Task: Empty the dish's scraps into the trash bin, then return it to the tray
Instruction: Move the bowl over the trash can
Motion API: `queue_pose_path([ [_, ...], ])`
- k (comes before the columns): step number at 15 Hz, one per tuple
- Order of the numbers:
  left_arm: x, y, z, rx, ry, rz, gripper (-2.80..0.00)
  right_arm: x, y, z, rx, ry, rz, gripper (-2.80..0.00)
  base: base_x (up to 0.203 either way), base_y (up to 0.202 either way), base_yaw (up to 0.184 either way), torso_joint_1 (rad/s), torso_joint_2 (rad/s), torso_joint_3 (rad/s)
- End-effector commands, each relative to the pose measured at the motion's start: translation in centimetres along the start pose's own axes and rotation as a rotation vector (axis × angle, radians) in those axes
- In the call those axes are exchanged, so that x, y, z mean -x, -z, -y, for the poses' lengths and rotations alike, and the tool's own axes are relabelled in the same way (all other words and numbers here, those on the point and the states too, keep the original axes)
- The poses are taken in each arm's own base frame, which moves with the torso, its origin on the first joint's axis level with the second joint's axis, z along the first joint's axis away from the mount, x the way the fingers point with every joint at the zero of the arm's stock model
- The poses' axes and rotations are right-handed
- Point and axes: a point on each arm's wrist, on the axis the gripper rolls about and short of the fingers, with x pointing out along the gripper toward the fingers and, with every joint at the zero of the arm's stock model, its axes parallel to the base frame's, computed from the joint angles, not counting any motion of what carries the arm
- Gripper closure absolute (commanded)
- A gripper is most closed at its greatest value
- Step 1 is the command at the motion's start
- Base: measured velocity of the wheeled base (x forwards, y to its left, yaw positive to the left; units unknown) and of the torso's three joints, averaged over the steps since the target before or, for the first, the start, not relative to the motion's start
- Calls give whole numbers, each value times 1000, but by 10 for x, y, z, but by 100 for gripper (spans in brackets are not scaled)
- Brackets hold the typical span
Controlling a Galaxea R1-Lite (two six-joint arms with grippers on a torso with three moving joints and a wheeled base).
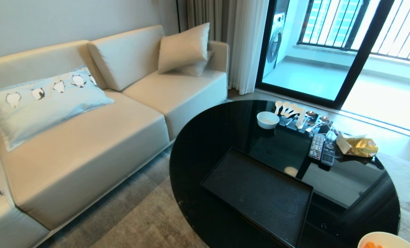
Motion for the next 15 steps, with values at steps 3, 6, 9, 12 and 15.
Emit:
queue_pose_path([
  [3, 0, 0, 0, 1, -1, 1, 0, 1, 1, 1, -3, 0, 3, 0, 0, 0, 0, 0, 0, 0],
  [6, 0, 0, 0, 1, -1, 1, 0, 0, 2, 1, -2, 1, 0, 0, -38, 0, 1, 3, 1, -2],
  [9, 0, 0, 0, 1, -1, 1, 0, 0, 4, 2, -3, 0, 0, 0, -181, 0, -1, -1, 2, 4],
  [12, 0, 0, 0, 1, -1, 1, 0, 1, 5, 2, -5, -3, 6, 0, -188, 0, -2, 1, 2, 3],
  [15, 0, 0, 0, 1, -1, 1, 0, 0, 8, 3, -3, 1, -3, 0, -181, 0, -3, 1, 3, 3],
])
